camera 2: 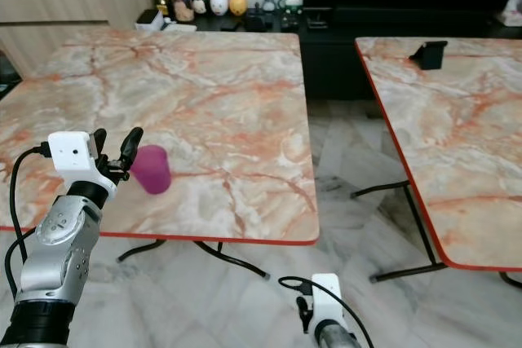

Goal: Setting the table

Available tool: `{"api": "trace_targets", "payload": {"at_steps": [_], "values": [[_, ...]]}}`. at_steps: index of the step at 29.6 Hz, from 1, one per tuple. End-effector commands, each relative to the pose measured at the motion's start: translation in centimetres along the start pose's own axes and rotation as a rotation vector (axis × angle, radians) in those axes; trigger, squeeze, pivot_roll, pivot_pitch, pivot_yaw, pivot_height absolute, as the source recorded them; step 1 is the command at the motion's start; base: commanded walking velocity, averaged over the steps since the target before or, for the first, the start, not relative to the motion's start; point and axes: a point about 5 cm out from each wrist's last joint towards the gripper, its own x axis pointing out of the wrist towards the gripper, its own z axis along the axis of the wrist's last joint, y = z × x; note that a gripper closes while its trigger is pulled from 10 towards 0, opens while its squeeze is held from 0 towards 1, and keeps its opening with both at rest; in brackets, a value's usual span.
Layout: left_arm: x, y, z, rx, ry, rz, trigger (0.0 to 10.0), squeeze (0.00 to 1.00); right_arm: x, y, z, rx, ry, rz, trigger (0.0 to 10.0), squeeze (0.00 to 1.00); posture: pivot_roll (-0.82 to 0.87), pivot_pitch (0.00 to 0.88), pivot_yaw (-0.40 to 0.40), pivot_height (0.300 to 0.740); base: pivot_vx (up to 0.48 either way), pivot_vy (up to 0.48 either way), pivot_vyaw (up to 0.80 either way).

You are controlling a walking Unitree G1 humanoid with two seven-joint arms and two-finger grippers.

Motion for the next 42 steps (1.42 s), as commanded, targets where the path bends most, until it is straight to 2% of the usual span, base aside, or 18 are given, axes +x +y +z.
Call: {"api": "trace_targets", "payload": {"at_steps": [1,3,6,8,9,18,19,20,23,26,30,34,42], "values": [[0.3,0.4,0.1,0.037,0.023,0.001,10.0,0.00,-0.1,-0.4,-0.3,-0.004,0.018,-0.009,10.0,0.00,-0.01,0.000,0.021,0.740,0.000,0.000,0.00],[0.4,0.7,0.1,0.065,0.039,0.007,10.0,0.00,-0.1,-0.4,-0.3,-0.004,0.018,-0.009,10.0,0.00,-0.01,0.000,0.021,0.740,0.000,0.000,0.00],[0.9,1.2,-0.4,0.018,0.120,0.028,10.0,0.00,-0.1,-0.4,-0.4,-0.004,0.019,-0.010,10.0,0.00,-0.01,0.000,0.021,0.740,0.000,0.000,0.00],[1.0,1.3,-0.4,0.004,0.135,0.031,10.0,0.00,-0.1,-0.4,-0.4,-0.004,0.019,-0.011,10.0,0.00,-0.01,0.000,0.021,0.740,0.000,0.000,0.00],[1.2,1.4,-0.5,-0.005,0.156,0.033,10.0,1.00,-0.1,-0.4,-0.4,-0.005,0.019,-0.011,10.0,0.00,-0.01,0.000,0.021,0.740,0.000,0.000,0.00],[2.4,2.7,-0.8,-0.031,0.213,0.125,10.0,1.00,-0.1,-0.4,-0.5,0.024,0.019,-0.032,10.0,0.00,-0.01,0.000,0.032,0.740,0.000,0.000,0.00],[2.5,2.8,-0.8,-0.035,0.216,0.131,10.0,0.11,-0.1,-0.3,-0.6,0.025,0.019,-0.033,10.0,0.00,-0.01,0.000,0.034,0.740,0.000,0.000,0.00],[2.6,2.8,-0.7,-0.037,0.219,0.135,10.0,0.00,-0.1,-0.3,-0.6,0.026,0.019,-0.034,10.0,0.00,-0.01,0.000,0.035,0.740,0.000,0.000,0.00],[3.4,2.9,-0.7,-0.067,0.257,0.152,10.0,0.00,-0.1,-0.3,-0.6,0.025,0.021,-0.040,10.0,0.00,-0.01,0.000,0.040,0.740,0.000,0.000,0.00],[3.9,2.7,-0.9,-0.055,0.312,0.112,10.0,0.00,-0.1,-0.2,-0.6,0.031,0.023,-0.049,10.0,0.00,-0.01,0.000,0.042,0.740,0.000,0.000,0.00],[4.1,2.4,-1.0,-0.045,0.344,0.064,10.0,0.00,-0.1,-0.3,-0.6,0.031,0.023,-0.051,10.0,0.00,-0.01,0.000,0.043,0.740,0.000,0.000,0.00],[4.2,2.6,-0.8,-0.023,0.360,0.073,10.0,0.00,-0.1,-0.3,-0.6,0.036,0.021,-0.053,10.0,0.00,-0.01,0.000,0.045,0.740,0.000,0.000,0.00],[4.1,2.9,-0.8,-0.033,0.406,0.085,10.0,0.00,-0.2,-0.3,-0.7,0.038,0.021,-0.049,10.0,0.00,-0.01,0.001,0.045,0.740,0.000,0.000,0.00]]}}
